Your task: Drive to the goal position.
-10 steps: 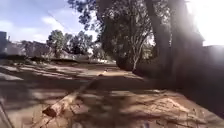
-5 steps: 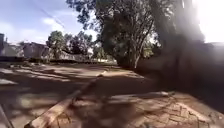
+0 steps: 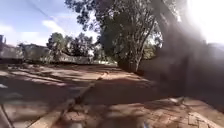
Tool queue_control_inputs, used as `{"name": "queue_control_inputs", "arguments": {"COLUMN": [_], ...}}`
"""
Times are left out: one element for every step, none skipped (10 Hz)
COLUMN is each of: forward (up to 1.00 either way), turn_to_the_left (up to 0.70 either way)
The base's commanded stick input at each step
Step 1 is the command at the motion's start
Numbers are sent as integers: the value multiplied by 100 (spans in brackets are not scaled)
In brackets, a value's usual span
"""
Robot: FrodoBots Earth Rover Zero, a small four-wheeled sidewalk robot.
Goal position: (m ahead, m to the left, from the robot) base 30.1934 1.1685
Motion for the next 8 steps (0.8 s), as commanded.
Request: {"name": "queue_control_inputs", "arguments": {"forward": [70,70,70,70,70,70,70,70], "turn_to_the_left": [0,0,0,0,0,0,0,0]}}
